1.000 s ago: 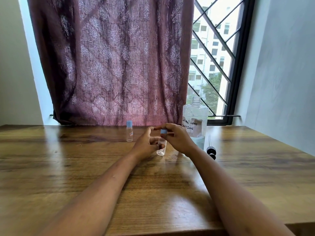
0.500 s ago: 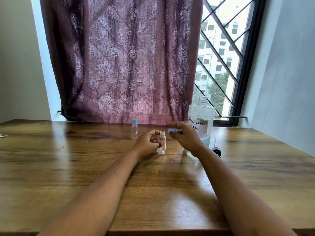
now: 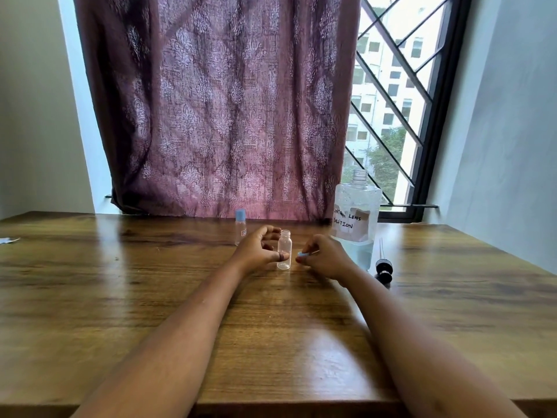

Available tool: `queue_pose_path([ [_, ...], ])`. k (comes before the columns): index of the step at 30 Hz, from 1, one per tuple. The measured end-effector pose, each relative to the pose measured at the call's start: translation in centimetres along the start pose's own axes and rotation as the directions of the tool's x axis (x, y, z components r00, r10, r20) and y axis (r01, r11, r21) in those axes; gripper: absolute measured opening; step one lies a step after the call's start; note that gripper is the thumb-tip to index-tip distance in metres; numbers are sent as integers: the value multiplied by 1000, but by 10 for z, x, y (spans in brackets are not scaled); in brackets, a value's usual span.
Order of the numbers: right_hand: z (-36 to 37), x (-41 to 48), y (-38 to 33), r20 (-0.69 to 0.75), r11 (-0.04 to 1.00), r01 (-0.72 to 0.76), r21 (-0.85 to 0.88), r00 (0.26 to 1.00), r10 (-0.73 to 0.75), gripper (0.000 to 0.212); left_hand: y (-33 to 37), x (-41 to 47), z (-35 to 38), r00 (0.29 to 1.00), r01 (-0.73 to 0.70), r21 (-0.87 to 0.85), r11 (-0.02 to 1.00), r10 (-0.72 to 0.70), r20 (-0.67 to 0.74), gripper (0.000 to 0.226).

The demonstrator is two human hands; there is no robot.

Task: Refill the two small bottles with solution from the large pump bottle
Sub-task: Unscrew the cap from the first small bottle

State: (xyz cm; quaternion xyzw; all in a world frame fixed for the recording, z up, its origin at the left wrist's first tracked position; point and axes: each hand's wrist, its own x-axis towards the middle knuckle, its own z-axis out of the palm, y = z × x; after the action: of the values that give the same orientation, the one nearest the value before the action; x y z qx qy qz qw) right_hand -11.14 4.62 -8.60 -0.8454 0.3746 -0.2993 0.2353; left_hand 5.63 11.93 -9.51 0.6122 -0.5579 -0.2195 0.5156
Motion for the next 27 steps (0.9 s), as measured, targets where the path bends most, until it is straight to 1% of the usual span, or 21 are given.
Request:
queue_pose_path([
  [2,3,0,1,33,998,7,-55,999,-6,22,0,-1,-2,1000,6,31,999,-6,-6,54],
  [5,4,1,2,52,999,8,-49,999,-5,27,1,-2,-3,1000,-2,70,998,3,-6,53],
  [7,4,0,2,93,999,-7,-45,996,11,38,1,-3,-4,1000,-11,88,996,12,-6,55],
  [9,1,-1,0,122,997,21,-73,992,-12,52,2,-4,-4,1000,-14,76,997,15,-17,56],
  [11,-7,-1,-9,59,993,94,-75,994,-90,59,4,-5,-3,998,-27,60,998,30,-49,55],
  [12,-12,-1,-16,-20,989,145,-37,989,-145,58,5,-6,-3,996,-40,51,998,43,-72,55],
  [13,-19,-2,-24,-140,978,208,19,969,-203,51,6,-7,-2,994,-57,41,998,61,-93,54],
  [14,-27,-3,-31,-288,957,282,72,924,-250,42,7,-7,-2,990,-74,30,997,77,-116,53],
  [15,-34,-5,-34,-452,933,347,90,850,-272,35,7,-8,-1,987,-89,24,996,91,-135,51],
  [16,-42,-6,-34,-607,923,381,62,748,-268,33,9,-7,0,983,-104,23,994,106,-150,50],
  [17,-47,-7,-32,-727,932,363,7,642,-245,37,9,-8,1,980,-112,27,993,115,-165,49],
  [18,-51,-6,-28,-812,955,293,-42,546,-203,44,10,-7,2,976,-120,33,992,124,-179,49],
  [19,-54,-6,-22,-863,981,189,-48,486,-137,54,10,-7,4,973,-125,40,991,131,-192,48],
  [20,-56,-4,-16,-881,997,80,1,472,-37,66,11,-6,5,970,-130,50,990,137,-202,48],
  [21,-57,-2,-10,-863,996,-24,87,497,87,79,12,-6,5,967,-133,60,989,143,-210,48],
  [22,-58,1,-4,-811,978,-115,176,546,210,92,13,-6,5,965,-137,67,988,148,-217,47],
  [23,-59,3,2,-737,953,-183,240,605,301,103,13,-5,6,962,-141,72,987,154,-224,46],
  [24,-58,4,7,-655,934,-222,279,667,354,111,13,-5,6,961,-143,78,987,157,-229,45],
  [25,-57,5,12,-579,923,-233,306,724,375,116,13,-5,7,960,-143,82,986,158,-230,45],
  [27,-52,7,21,-479,920,-201,338,805,351,116,12,-6,8,962,-141,85,986,157,-224,43],
])
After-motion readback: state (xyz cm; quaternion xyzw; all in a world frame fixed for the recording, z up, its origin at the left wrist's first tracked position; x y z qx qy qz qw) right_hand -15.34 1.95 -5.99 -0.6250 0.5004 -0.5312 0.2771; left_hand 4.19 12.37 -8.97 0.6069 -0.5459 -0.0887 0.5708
